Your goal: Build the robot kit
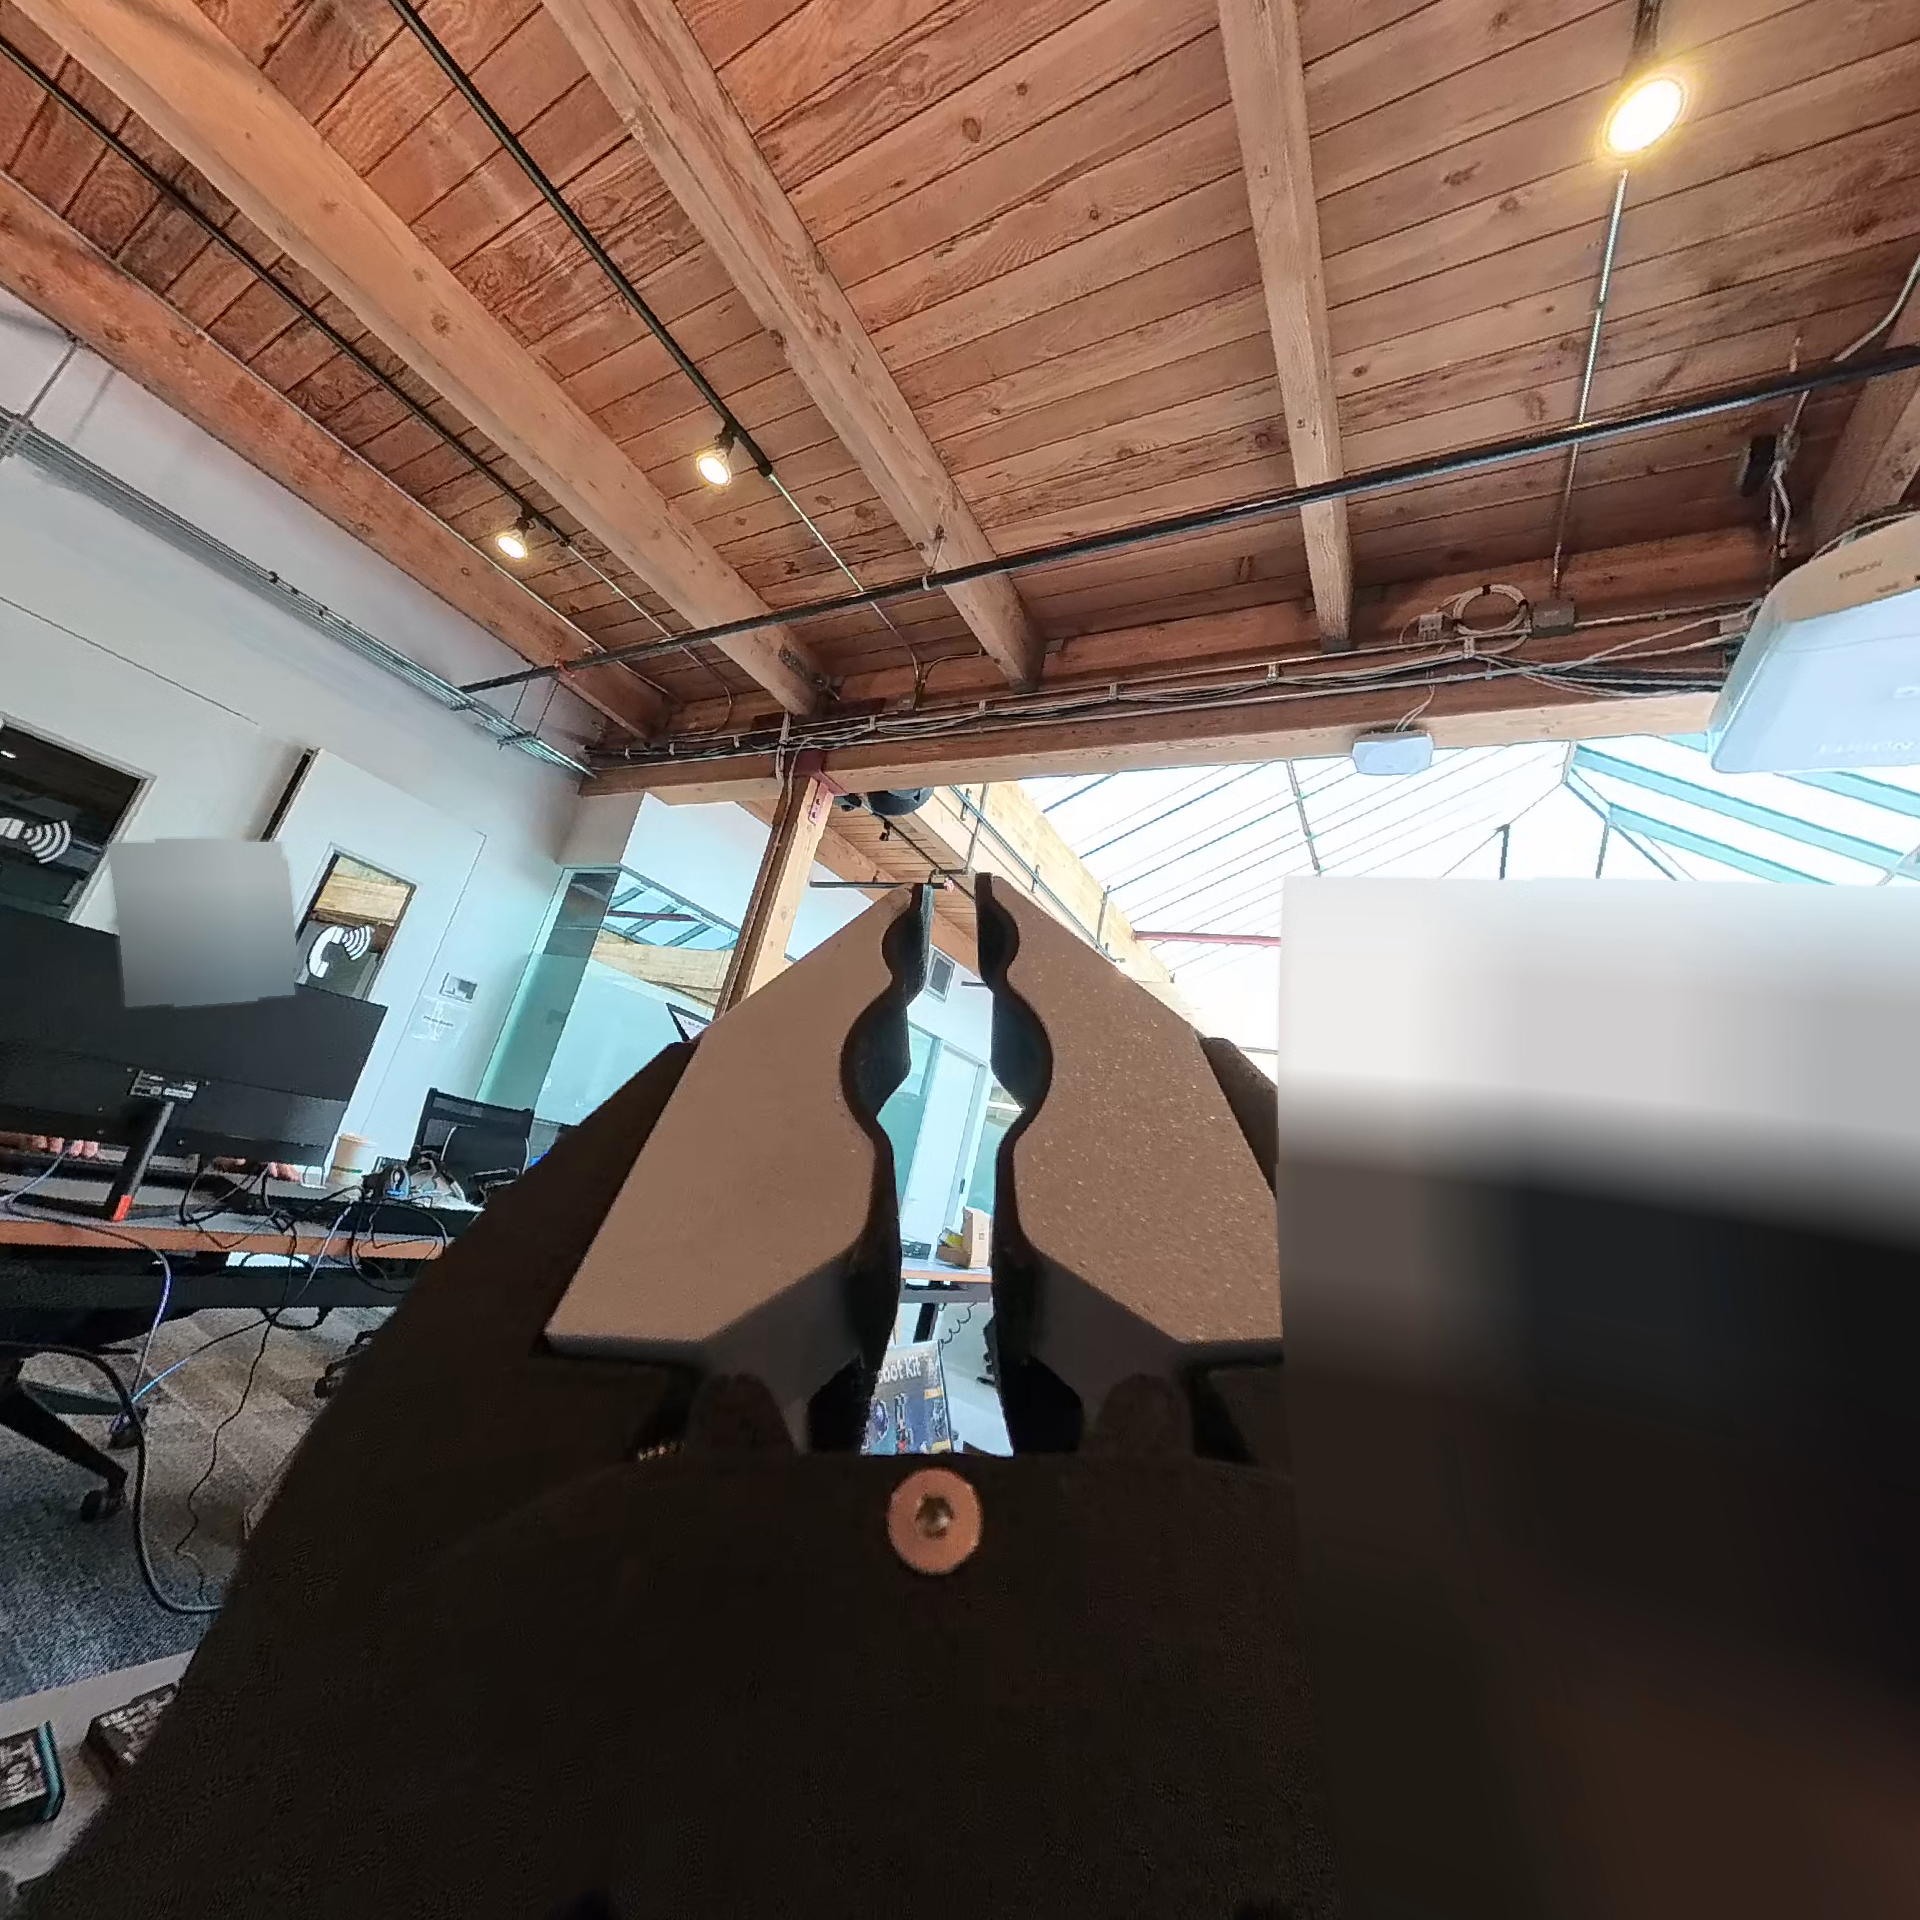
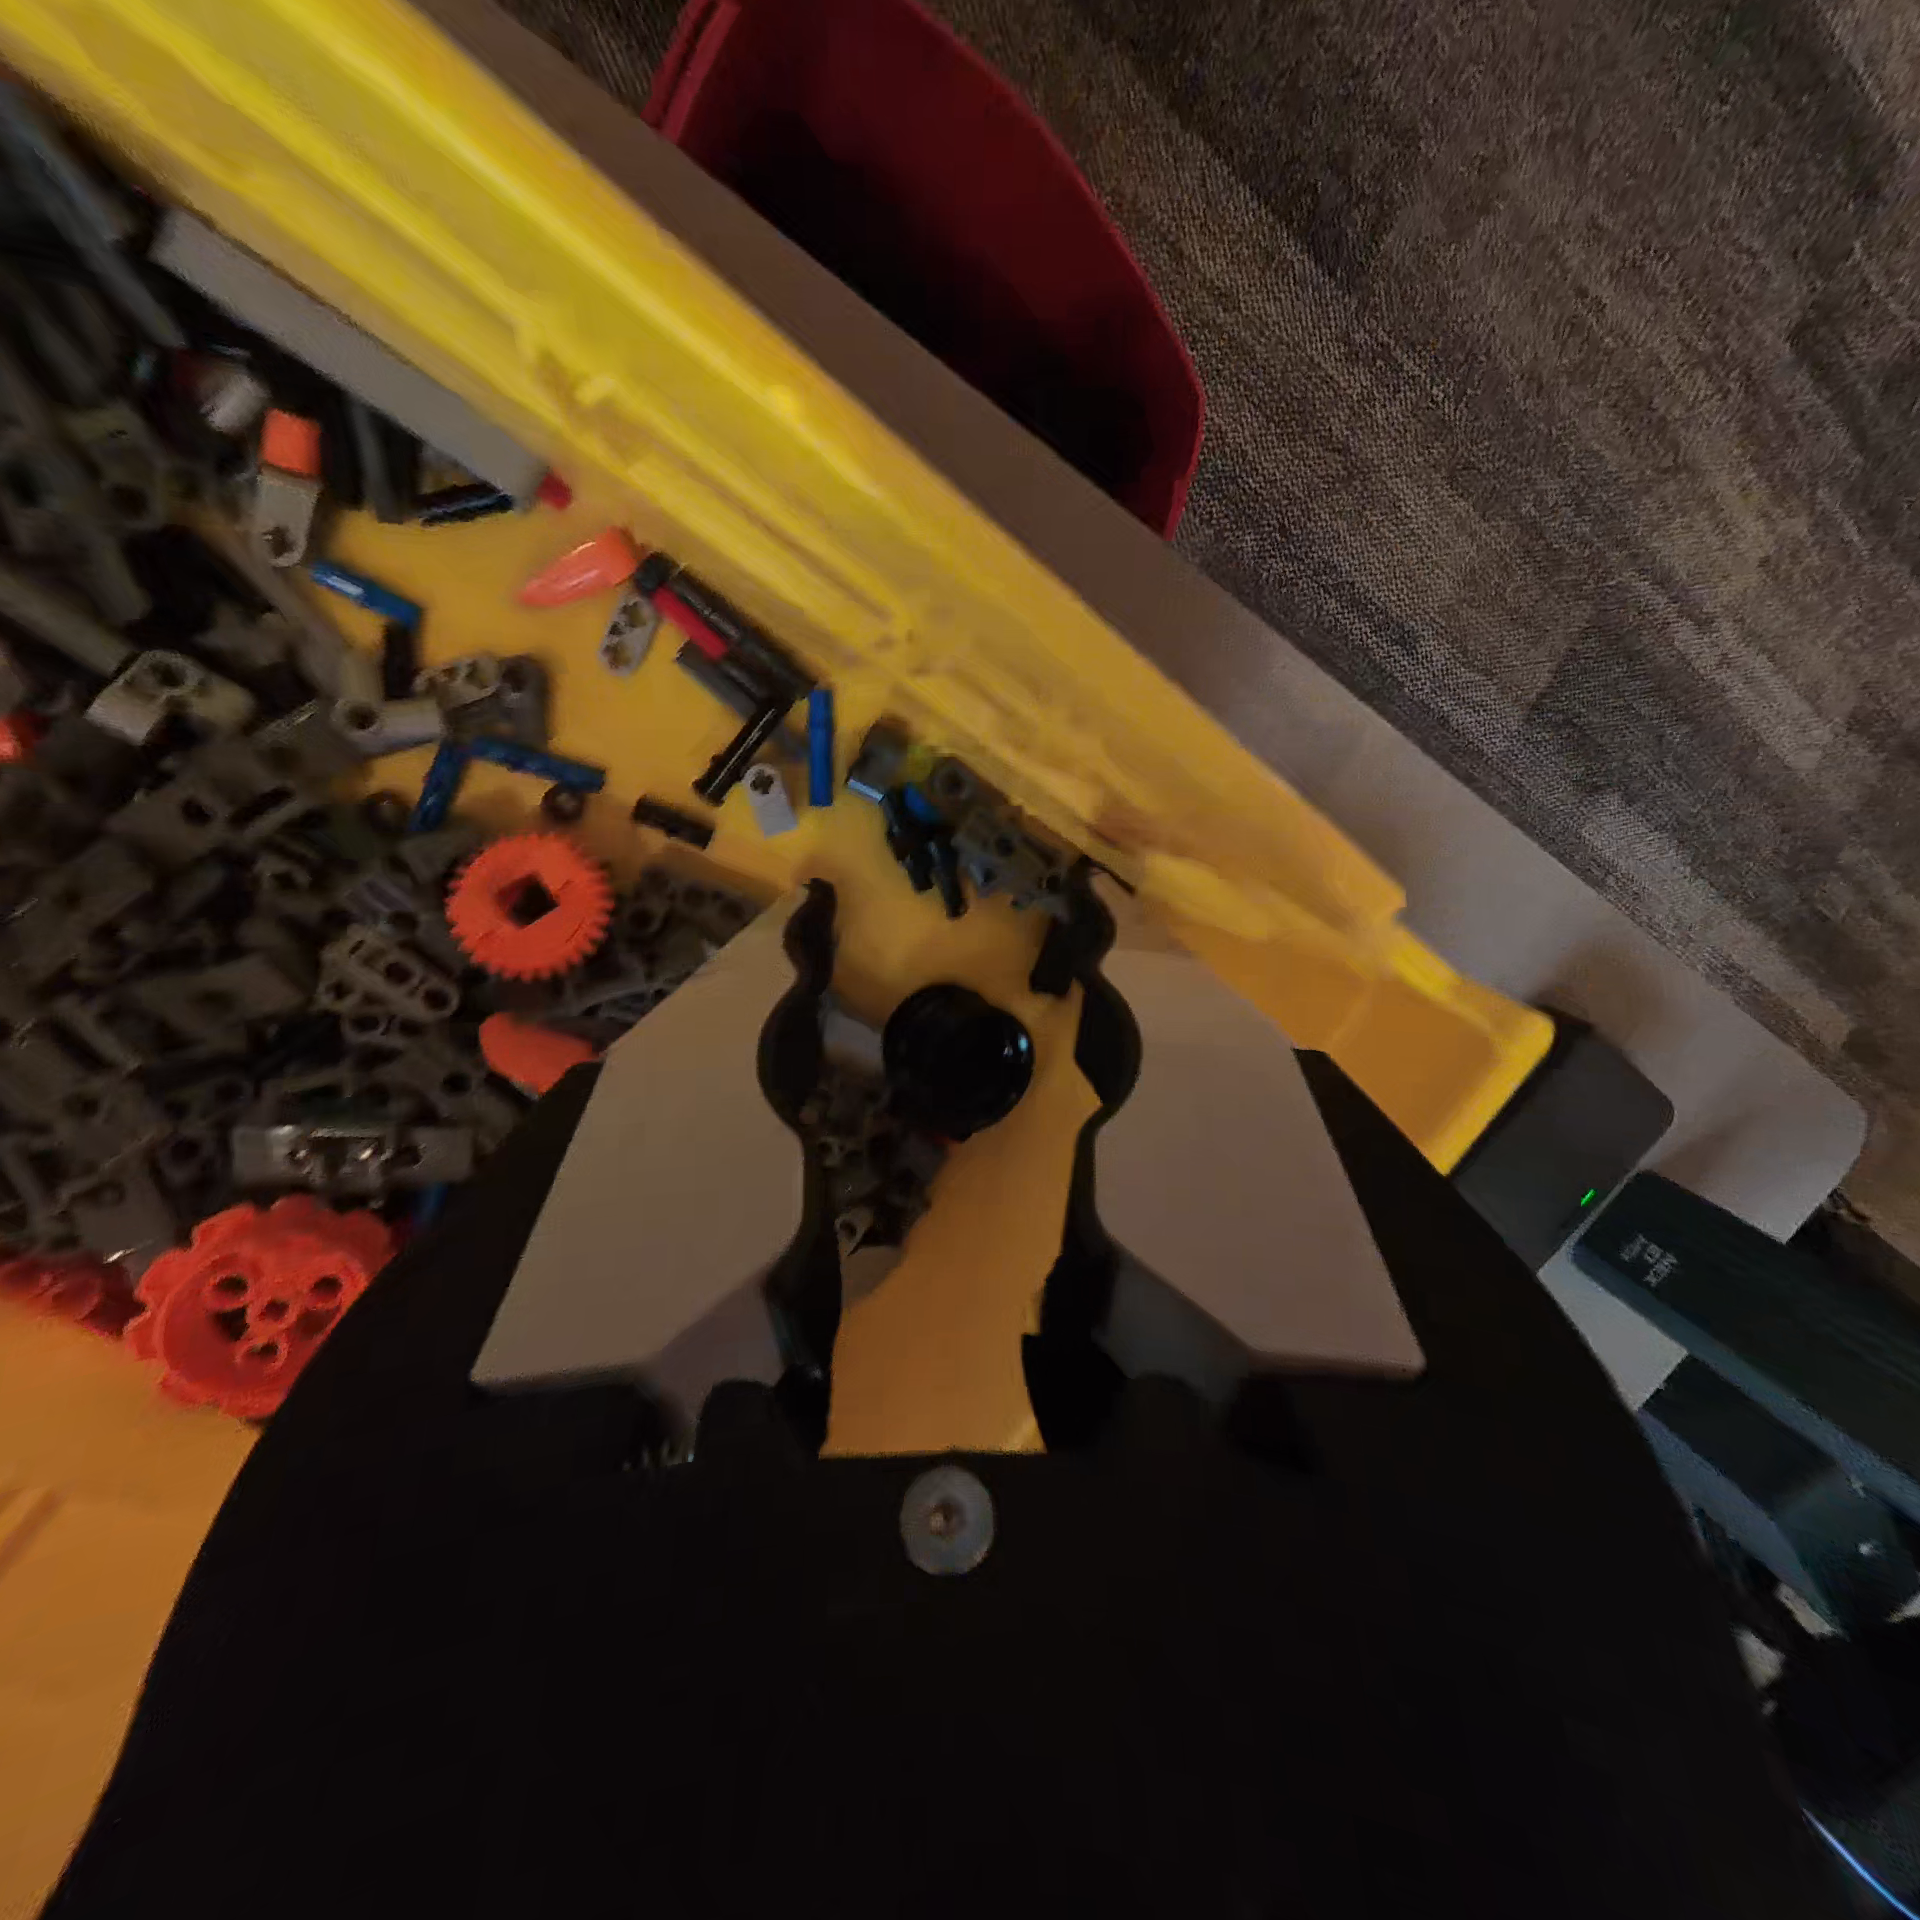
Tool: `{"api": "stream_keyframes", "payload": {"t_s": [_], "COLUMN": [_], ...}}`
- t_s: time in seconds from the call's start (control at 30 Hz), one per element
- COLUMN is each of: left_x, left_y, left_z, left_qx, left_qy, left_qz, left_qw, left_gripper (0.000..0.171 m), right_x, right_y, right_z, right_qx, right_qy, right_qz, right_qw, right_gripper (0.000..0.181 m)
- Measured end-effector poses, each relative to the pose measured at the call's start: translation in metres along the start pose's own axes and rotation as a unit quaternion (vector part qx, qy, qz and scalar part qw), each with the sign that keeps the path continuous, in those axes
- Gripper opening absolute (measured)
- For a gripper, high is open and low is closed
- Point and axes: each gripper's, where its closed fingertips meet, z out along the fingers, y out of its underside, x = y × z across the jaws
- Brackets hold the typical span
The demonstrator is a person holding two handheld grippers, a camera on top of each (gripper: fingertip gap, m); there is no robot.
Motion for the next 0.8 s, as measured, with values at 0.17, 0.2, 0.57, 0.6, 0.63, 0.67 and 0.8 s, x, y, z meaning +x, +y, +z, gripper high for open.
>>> {"api": "stream_keyframes", "payload": {"t_s": [0.17, 0.2, 0.57, 0.6, 0.63, 0.67, 0.8], "left_x": [0.0, 0.0, 0.003, 0.003, 0.003, 0.003, 0.004], "left_y": [0.0, 0.0, -0.007, -0.007, -0.007, -0.007, -0.006], "left_z": [0.0, 0.0, -0.004, -0.004, -0.004, -0.004, -0.004], "left_qx": [0.002, 0.001, 0.013, 0.013, 0.013, 0.012, 0.011], "left_qy": [0.001, 0.001, 0.004, 0.004, 0.005, 0.005, 0.006], "left_qz": [-0.002, -0.002, 0.001, 0.001, 0.0, -0.001, -0.001], "left_qw": [1.0, 1.0, 1.0, 1.0, 1.0, 1.0, 1.0], "left_gripper": [0.006, 0.006, 0.006, 0.006, 0.006, 0.006, 0.006], "right_x": [-0.001, -0.002, -0.008, -0.005, -0.005, -0.006, -0.006], "right_y": [0.018, 0.018, 0.052, 0.056, 0.06, 0.064, 0.06], "right_z": [0.025, 0.025, -0.028, -0.03, -0.03, -0.027, -0.017], "right_qx": [-0.1, -0.099, -0.103, -0.111, -0.122, -0.133, -0.149], "right_qy": [0.005, 0.001, -0.012, 0.002, 0.008, 0.008, 0.019], "right_qz": [-0.047, -0.035, 0.003, -0.004, -0.01, -0.013, -0.033], "right_qw": [0.994, 0.995, 0.995, 0.994, 0.992, 0.991, 0.988], "right_gripper": [0.045, 0.036, 0.014, 0.014, 0.014, 0.014, 0.008]}}
